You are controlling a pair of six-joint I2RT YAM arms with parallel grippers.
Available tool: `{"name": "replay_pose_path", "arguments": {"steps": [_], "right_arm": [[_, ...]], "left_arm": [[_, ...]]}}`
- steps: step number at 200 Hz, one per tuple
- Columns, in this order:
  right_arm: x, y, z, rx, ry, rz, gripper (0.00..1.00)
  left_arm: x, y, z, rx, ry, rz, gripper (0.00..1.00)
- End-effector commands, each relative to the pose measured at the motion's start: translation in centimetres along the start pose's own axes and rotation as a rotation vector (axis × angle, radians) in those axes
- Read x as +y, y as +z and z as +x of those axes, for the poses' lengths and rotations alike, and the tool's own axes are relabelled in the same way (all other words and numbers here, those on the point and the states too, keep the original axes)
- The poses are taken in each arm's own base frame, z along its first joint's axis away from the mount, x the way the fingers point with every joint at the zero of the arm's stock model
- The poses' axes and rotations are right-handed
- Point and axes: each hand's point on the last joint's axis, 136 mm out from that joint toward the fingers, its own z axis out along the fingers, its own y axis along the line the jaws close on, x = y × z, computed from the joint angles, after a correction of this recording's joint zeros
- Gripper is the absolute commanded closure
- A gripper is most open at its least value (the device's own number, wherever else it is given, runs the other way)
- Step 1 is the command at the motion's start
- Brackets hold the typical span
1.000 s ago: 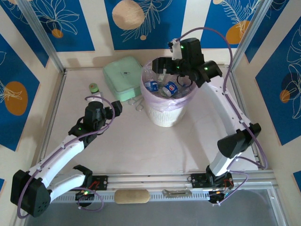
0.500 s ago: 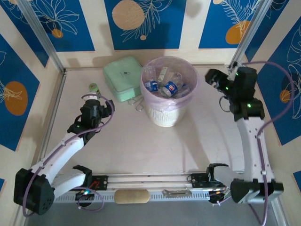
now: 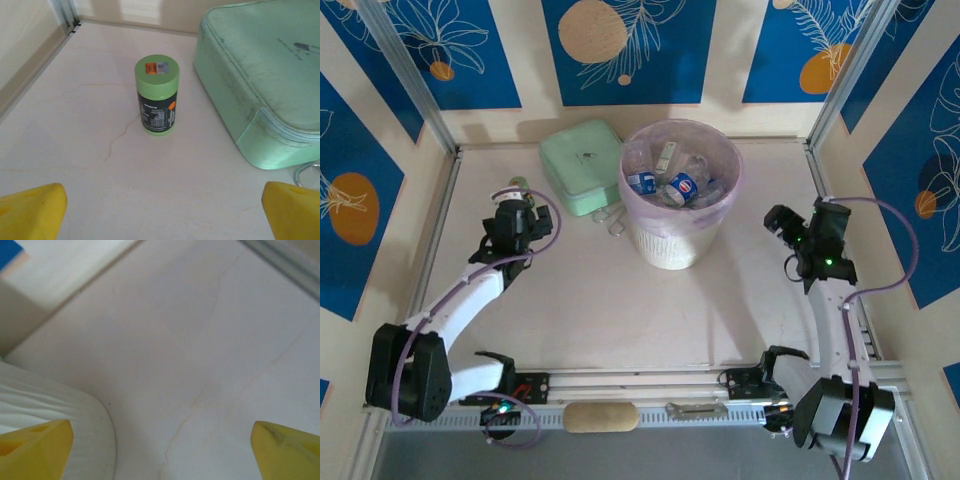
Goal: Put the plastic bottles in the bin
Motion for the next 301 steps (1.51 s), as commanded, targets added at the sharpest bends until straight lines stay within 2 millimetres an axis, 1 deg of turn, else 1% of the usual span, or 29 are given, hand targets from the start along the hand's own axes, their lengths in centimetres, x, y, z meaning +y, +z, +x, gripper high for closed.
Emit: {"name": "replay_pose_path", "arguments": {"steps": [1, 23, 40, 62, 94, 109, 137, 155, 173, 180, 190, 197, 208, 218, 227, 239, 256, 275, 301], "right_arm": [[1.2, 1.6, -0.6, -0.083, -0.106, -0.032, 0.07], [1.8, 4.1, 1.2, -0.072, -0.198, -0.031, 0.06], [2.2, 5.9, 2.4, -0.055, -0.237, -0.049, 0.05], [3.2, 7.4, 3.2, -0.064, -0.292, -0.087, 0.05], [4.8, 8.5, 3.6, -0.128, -0.385, -0.149, 0.04], [5.4, 8.9, 4.1, -0.135, -0.405, -0.191, 0.03], [6.2, 9.9, 5.5, -0.14, -0.491, -0.195, 0.03], [7.1, 9.9, 5.7, -0.152, -0.55, -0.198, 0.02], [7.7, 9.6, 5.5, -0.211, -0.6, -0.223, 0.02], [7.7, 9.6, 5.5, -0.247, -0.607, -0.229, 0.02], [7.0, 10.0, 5.8, -0.25, -0.589, -0.219, 0.02], [6.9, 10.1, 5.8, -0.269, -0.581, -0.224, 0.02], [6.4, 10.2, 5.9, -0.25, -0.557, -0.229, 0.02], [6.0, 10.3, 5.7, -0.258, -0.532, -0.24, 0.03], [5.5, 10.8, 5.8, -0.27, -0.507, -0.244, 0.02], [5.1, 11.0, 6.1, -0.238, -0.504, -0.231, 0.02], [5.0, 11.5, 5.8, -0.209, -0.49, -0.228, 0.02], [5.0, 11.5, 5.8, -0.207, -0.489, -0.23, 0.0], [5.1, 11.4, 5.7, -0.213, -0.49, -0.232, 0.01]], "left_arm": [[1.0, 1.2, 1.2, 0.005, 0.029, -0.041, 0.0], [1.6, 2.0, 3.4, 0.051, 0.057, -0.071, 0.0], [1.8, 2.1, 3.3, 0.05, 0.066, -0.081, 0.0], [2.1, 2.3, 2.6, 0.002, 0.111, -0.105, 0.0], [2.4, 2.5, 2.0, -0.07, 0.152, -0.128, 0.0], [2.4, 2.8, 2.3, -0.101, 0.165, -0.129, 0.0], [2.2, 3.3, 3.3, -0.118, 0.206, -0.109, 0.0], [2.2, 3.1, 3.8, -0.164, 0.215, -0.093, 0.0], [1.8, 2.8, 3.9, -0.217, 0.238, -0.061, 0.0], [1.4, 2.8, 3.9, -0.229, 0.25, -0.035, 0.0], [0.7, 2.9, 3.9, -0.244, 0.272, -0.002, 0.0], [0.4, 3.0, 4.0, -0.258, 0.283, 0.015, 0.0], [0.2, 3.4, 4.5, -0.269, 0.292, 0.023, 0.0], [0.2, 3.5, 4.4, -0.291, 0.295, 0.018, 0.0], [0.2, 3.5, 4.8, -0.265, 0.287, 0.026, 0.0], [0.2, 3.5, 4.6, -0.287, 0.289, 0.025, 0.0], [0.1, 3.4, 4.7, -0.278, 0.282, 0.034, 0.0], [0.1, 3.5, 4.8, -0.275, 0.283, 0.038, 0.0], [0.1, 3.8, 4.8, -0.261, 0.275, 0.057, 0.0]]}}
